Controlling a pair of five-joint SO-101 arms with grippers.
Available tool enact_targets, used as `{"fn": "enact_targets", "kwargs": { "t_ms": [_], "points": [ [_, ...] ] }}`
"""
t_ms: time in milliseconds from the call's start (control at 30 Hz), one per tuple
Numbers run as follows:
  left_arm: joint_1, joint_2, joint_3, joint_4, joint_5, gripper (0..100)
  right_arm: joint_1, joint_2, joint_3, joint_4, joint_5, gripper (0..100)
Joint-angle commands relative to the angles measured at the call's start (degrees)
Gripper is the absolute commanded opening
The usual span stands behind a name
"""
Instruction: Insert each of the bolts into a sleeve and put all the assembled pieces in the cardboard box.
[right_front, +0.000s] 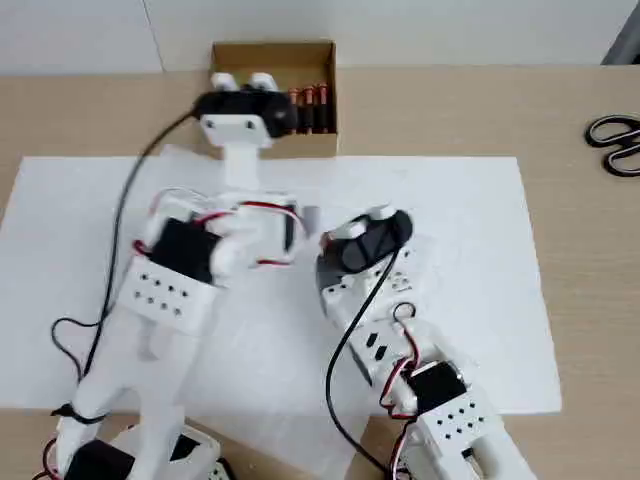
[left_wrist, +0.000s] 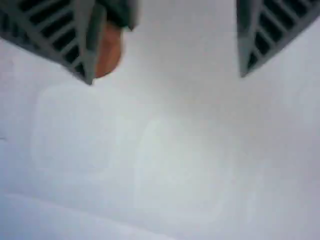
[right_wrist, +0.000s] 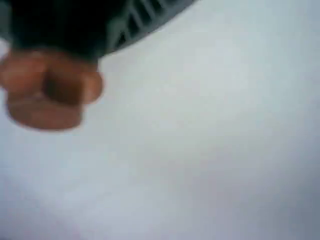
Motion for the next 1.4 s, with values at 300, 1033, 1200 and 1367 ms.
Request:
{"fn": "enact_targets", "kwargs": {
  "t_ms": [300,1033,1200,1367],
  "points": [
    [-15.12,-0.26,-5.41,14.77,-0.62,18,5.14,28.97,-39.03,8.31,4.57,0.3],
    [-24.35,-0.26,-5.23,17.41,-0.53,18,-2.15,109.58,-109.01,-26.77,4.66,0.3],
    [-24.35,-0.26,-5.23,17.41,-0.53,18,-3.21,119.16,-117.89,-27.74,4.75,0.3],
    [-24.26,-0.26,-5.23,17.41,-0.62,18,-2.95,125.93,-124.22,-27.74,4.84,0.4]
  ]
}}
